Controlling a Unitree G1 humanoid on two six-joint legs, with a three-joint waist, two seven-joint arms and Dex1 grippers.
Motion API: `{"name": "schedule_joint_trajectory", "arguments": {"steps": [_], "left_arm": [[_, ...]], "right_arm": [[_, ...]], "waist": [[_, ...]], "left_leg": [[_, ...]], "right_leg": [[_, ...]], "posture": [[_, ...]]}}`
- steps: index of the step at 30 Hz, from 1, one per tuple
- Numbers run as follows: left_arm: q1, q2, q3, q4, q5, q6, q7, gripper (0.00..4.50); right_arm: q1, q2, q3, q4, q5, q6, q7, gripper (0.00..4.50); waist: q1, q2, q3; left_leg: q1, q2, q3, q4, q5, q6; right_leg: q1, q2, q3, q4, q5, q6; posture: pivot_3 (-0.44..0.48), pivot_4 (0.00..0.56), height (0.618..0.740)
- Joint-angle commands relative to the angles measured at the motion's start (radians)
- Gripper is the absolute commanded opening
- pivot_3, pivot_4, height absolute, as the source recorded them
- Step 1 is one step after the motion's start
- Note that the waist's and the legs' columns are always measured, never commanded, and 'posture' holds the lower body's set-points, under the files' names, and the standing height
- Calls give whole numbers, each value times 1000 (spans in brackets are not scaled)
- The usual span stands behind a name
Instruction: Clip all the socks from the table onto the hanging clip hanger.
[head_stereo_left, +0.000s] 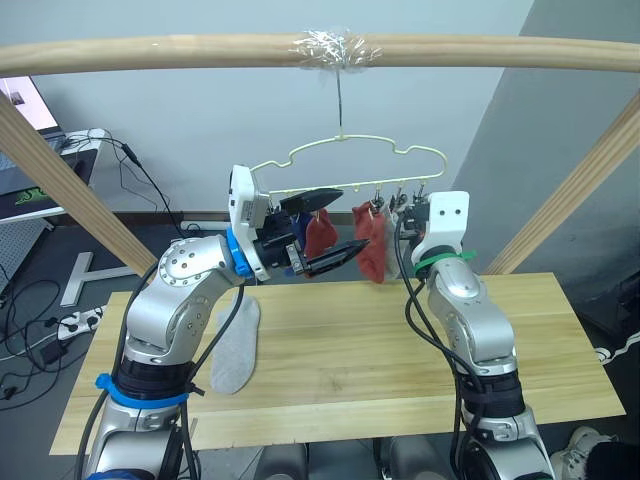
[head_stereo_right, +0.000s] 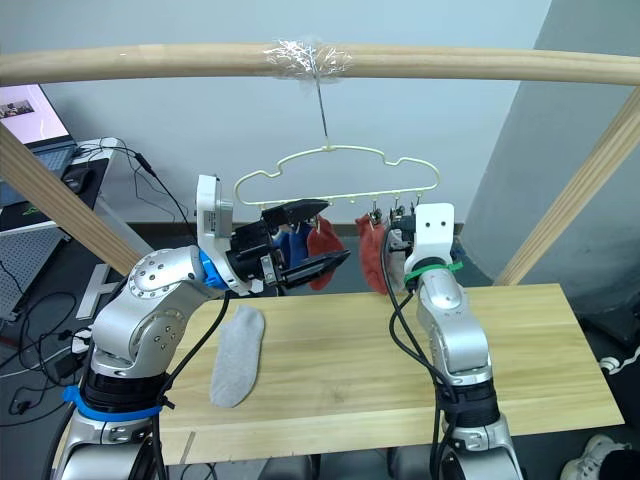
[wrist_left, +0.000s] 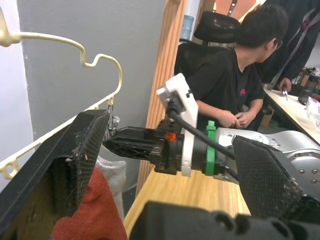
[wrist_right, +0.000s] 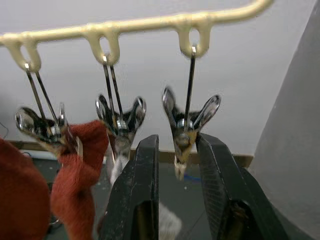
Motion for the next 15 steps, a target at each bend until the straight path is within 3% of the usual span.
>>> {"name": "schedule_joint_trajectory", "arguments": {"steps": [1, 15], "left_arm": [[-12, 1, 11, -36, -10, -7, 4, 4500], [-11, -5, 11, -41, -13, -6, 13, 4500]], "right_arm": [[-25, -1, 3, -9, -25, -31, -4, 1165], [-54, -1, 2, 8, -48, -59, 14, 1165]], "waist": [[0, 0, 0], [0, 0, 0]], "left_leg": [[0, 0, 0, 0, 0, 0], [0, 0, 0, 7, 0, 0]], "right_leg": [[0, 0, 0, 0, 0, 0], [0, 0, 1, 6, 0, 0]], "posture": [[162, 164, 740], [162, 162, 740]]}}
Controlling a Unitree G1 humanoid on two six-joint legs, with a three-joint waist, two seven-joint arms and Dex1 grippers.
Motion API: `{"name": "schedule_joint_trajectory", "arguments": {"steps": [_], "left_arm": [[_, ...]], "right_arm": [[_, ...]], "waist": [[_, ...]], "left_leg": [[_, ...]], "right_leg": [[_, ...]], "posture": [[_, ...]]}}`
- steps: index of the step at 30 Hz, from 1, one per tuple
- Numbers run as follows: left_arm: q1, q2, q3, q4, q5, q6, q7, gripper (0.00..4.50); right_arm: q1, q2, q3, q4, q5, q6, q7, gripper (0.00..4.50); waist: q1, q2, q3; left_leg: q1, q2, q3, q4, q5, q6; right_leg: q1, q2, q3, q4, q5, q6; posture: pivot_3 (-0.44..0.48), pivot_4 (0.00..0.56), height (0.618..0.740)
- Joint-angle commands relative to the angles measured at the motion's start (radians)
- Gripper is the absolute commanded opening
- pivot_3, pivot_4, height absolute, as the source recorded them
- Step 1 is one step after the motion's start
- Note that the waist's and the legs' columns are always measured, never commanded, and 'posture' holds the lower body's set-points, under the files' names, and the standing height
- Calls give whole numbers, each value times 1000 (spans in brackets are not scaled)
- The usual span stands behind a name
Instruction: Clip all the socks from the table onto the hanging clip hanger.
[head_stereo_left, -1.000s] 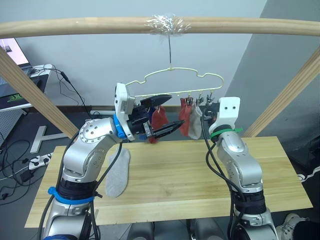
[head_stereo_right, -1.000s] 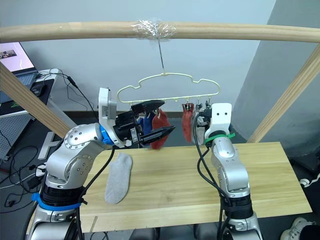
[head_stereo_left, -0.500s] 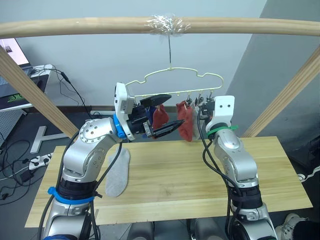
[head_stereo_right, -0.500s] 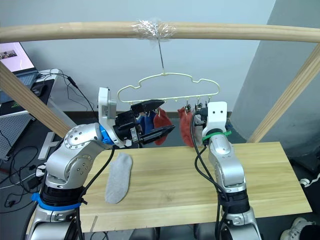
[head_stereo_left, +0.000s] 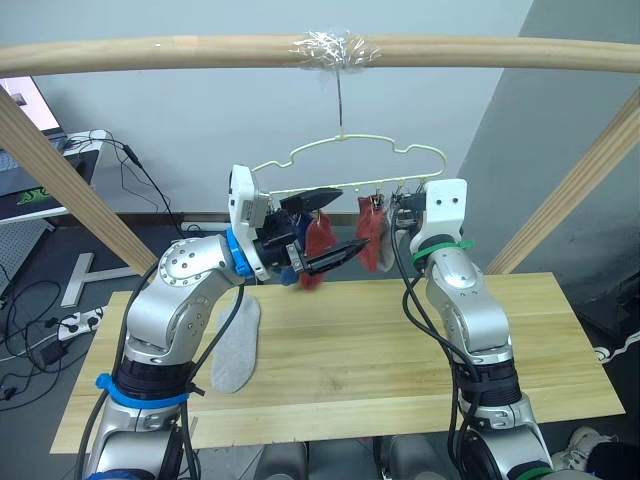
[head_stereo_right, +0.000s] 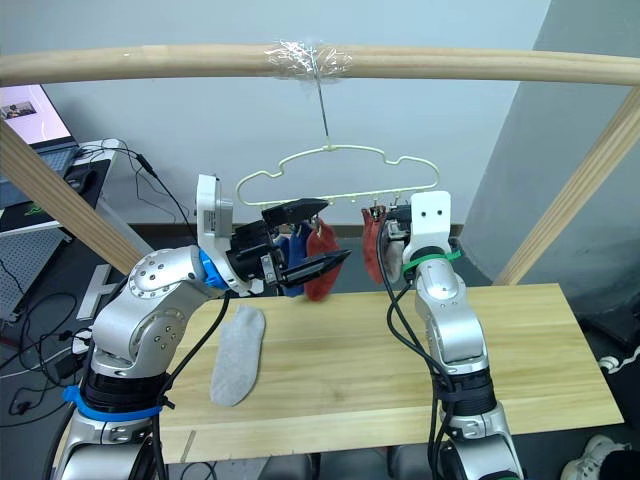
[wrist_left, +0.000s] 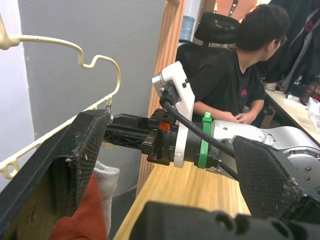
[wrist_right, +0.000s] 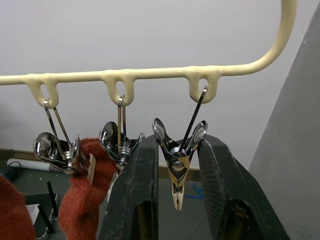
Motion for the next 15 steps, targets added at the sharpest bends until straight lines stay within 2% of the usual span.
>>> {"name": "schedule_joint_trajectory", "arguments": {"steps": [1, 9, 12, 15], "left_arm": [[-11, -2, 11, -42, -14, -6, 5, 4500], [-16, -6, 8, -31, -7, -14, 1, 4500], [-17, -6, 7, -30, -7, -15, 0, 4500], [-16, -7, 6, -32, -7, -15, 0, 4500]], "right_arm": [[-21, 2, 0, -22, -9, -25, 6, 1165], [-22, 8, -7, -9, -9, -22, 2, 1165], [-24, 9, -11, -6, -7, -24, 2, 1700], [-24, 12, -14, -6, -7, -24, -1, 2681]], "waist": [[0, 0, 0], [0, 0, 0], [0, 0, 0], [0, 0, 0]], "left_leg": [[0, 0, 0, 0, 0, 0], [0, 0, 0, 2, 0, 0], [0, 0, 0, 2, 0, 0], [0, 0, 0, 2, 0, 0]], "right_leg": [[0, 0, 0, 1, 0, 0], [0, 0, 0, 3, 0, 0], [0, 1, 0, 2, 0, 0], [0, 1, 0, 2, 0, 0]], "posture": [[162, 162, 740], [160, 160, 740], [160, 160, 740], [160, 159, 740]]}}
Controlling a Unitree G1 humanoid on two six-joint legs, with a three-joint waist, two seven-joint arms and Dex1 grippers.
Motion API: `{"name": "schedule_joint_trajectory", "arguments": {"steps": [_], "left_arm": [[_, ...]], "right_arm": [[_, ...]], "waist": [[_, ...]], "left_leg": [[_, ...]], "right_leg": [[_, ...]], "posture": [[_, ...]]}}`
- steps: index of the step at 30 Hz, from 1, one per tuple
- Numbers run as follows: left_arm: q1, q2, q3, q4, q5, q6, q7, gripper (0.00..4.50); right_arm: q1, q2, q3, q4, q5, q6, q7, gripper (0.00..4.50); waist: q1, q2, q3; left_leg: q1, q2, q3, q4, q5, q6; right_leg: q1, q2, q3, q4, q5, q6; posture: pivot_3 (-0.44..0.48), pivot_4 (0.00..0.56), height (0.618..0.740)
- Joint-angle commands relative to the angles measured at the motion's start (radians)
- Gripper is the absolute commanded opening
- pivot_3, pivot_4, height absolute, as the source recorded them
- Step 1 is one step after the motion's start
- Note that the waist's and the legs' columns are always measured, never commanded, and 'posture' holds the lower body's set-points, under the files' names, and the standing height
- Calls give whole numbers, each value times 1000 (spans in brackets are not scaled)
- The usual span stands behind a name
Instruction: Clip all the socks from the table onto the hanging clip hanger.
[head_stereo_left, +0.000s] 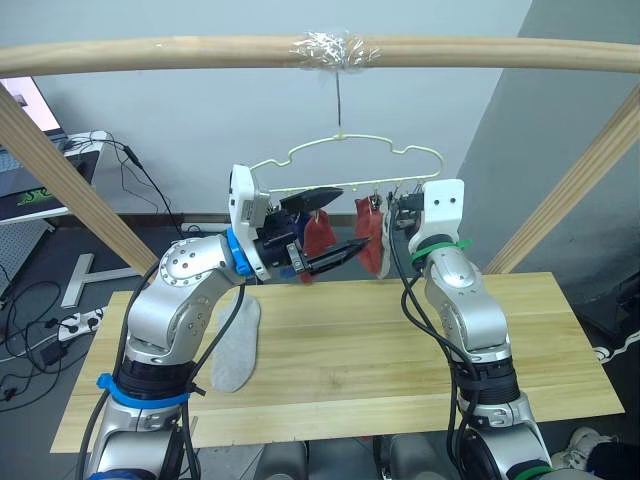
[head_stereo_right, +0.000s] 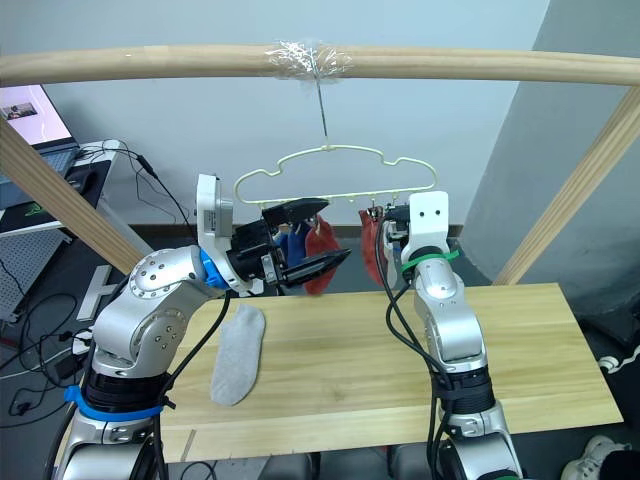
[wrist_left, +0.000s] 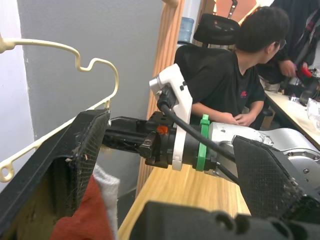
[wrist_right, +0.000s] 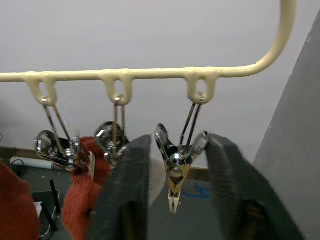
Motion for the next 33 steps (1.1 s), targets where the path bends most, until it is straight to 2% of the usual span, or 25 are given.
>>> {"name": "schedule_joint_trajectory", "arguments": {"steps": [1, 8, 12, 33], "left_arm": [[-16, -4, 6, -31, -7, -13, 0, 4500], [-16, -4, 5, -30, -5, -15, -1, 4500], [-17, -7, 4, -29, -3, -17, 1, 4500], [-13, -13, 12, -48, -15, -9, 14, 4500]], "right_arm": [[-18, 6, -11, -23, -7, -23, -7, 2681], [-18, 18, -16, -23, -1, -25, -5, 2681], [-21, 20, -18, -20, -3, -25, -4, 1772], [-45, 37, -2, 15, 0, -42, 16, 1772]], "waist": [[0, 0, 0], [0, 0, 0], [0, 0, 0], [0, 0, 0]], "left_leg": [[0, 0, 0, 0, 0, 0], [0, 0, 0, 0, 0, 0], [0, 0, 0, 0, 0, 0], [0, 0, 0, 0, 0, 0]], "right_leg": [[0, 0, 0, 0, 0, 0], [0, 0, 0, 0, 0, 0], [0, 0, 0, 0, 0, 0], [0, 0, 0, 0, 0, 0]], "posture": [[159, 156, 740], [160, 155, 740], [161, 155, 740], [174, 149, 740]]}}
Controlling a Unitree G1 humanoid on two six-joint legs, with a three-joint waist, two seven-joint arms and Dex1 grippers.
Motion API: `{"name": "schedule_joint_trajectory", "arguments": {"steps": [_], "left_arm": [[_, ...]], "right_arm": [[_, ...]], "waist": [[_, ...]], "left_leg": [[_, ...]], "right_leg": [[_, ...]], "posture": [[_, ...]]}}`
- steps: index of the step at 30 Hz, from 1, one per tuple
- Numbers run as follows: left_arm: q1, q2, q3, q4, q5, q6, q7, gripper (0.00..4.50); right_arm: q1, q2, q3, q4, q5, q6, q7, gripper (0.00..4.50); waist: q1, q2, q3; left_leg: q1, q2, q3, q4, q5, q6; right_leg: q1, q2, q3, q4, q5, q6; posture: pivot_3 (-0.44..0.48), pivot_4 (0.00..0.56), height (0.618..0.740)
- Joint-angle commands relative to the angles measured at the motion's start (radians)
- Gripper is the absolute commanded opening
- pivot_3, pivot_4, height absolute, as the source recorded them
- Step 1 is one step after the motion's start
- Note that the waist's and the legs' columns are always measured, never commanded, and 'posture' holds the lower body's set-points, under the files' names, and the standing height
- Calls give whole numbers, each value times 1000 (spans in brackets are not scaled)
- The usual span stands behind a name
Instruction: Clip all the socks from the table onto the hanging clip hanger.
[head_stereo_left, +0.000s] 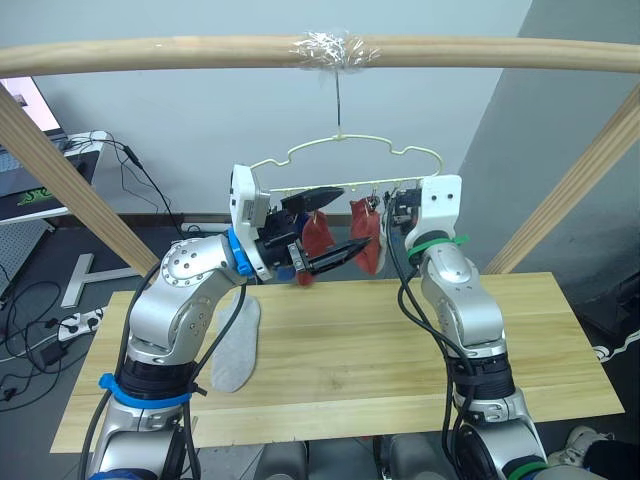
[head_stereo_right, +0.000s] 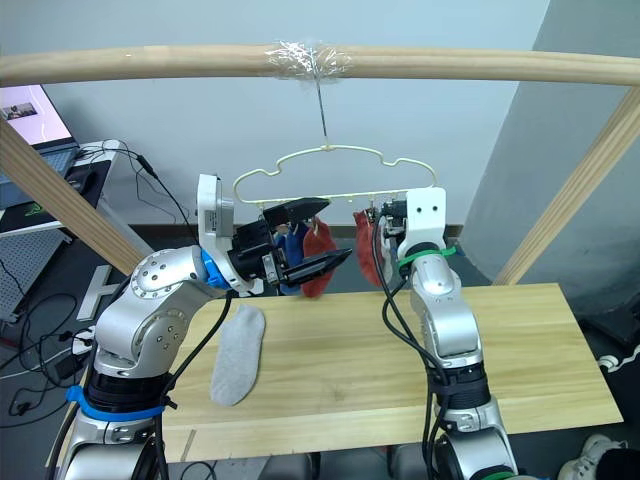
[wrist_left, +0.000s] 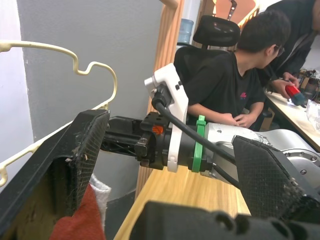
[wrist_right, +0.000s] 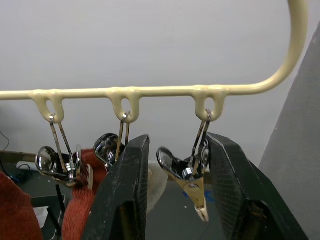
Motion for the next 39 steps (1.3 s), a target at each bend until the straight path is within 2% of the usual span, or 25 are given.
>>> {"name": "schedule_joint_trajectory", "arguments": {"steps": [1, 16, 19, 20, 23, 24, 29, 33, 36, 39], "left_arm": [[-12, -5, 14, -50, -19, -6, 8, 4500], [-12, -8, 8, -51, -26, -9, 11, 4500], [-17, -9, 8, -46, -26, -10, 10, 4500], [-17, -9, 8, -46, -26, -10, 10, 4500], [-17, -9, 7, -47, -25, -8, 11, 4500], [-16, -9, 7, -48, -26, -8, 11, 4500], [5, -13, 0, -63, -21, -9, 17, 4500], [55, -12, -29, -66, 4, 0, 24, 4500], [133, -16, -54, -20, 68, -23, 55, 4500], [249, -10, -59, 134, 211, -121, 127, 4500]], "right_arm": [[-20, 7, 5, -7, -1, -32, 5, 1772], [-15, 2, -6, 2, 1, -44, 8, 1772], [-18, -4, -12, 9, 1, -51, 9, 1214], [-18, -7, -13, 9, 1, -53, 10, 835], [-17, -14, -20, 13, 1, -56, 10, 138], [-16, -16, -21, 13, 1, -57, 10, 28], [6, -65, -33, -34, 7, -25, 49, 28], [20, -130, -39, -102, 51, 109, 138, 28], [32, -170, -31, -161, 96, 212, 204, 28], [38, -165, -45, -216, 128, 299, 205, 28]], "waist": [[0, 0, 0], [0, 0, 0], [0, 0, 0], [0, 0, 0], [0, 0, 0], [0, 0, 0], [0, 0, 0], [0, 0, 0], [-6, 0, -1], [-13, 1, -4]], "left_leg": [[0, 0, 0, 0, 0, 0], [0, 0, 0, 0, 0, 0], [0, 0, 0, 0, 0, 0], [0, 0, 0, 0, 0, 0], [0, 0, 0, 0, 0, 0], [0, 0, 0, 0, 0, 0], [0, 0, 0, 0, 0, 0], [0, 0, 0, 0, 0, 0], [1, 0, 1, 0, 0, 0], [2, 0, 1, 0, 0, 0]], "right_leg": [[0, 0, 0, 0, 0, 0], [0, 0, 0, 0, 0, 0], [0, 0, 0, 0, 0, 0], [0, 0, 0, 0, 0, 0], [0, 0, 0, 0, 0, 0], [0, 0, 0, 0, 0, 0], [0, 0, 0, 0, 0, 0], [0, 0, 0, 0, 0, 0], [1, 0, 1, -1, 0, 0], [1, 0, 1, 0, 0, 0]], "posture": [[174, 149, 740], [172, 146, 740], [168, 149, 740], [168, 149, 740], [168, 150, 740], [168, 150, 740], [162, 153, 740], [122, 148, 740], [67, 129, 740], [3, 115, 740]]}}
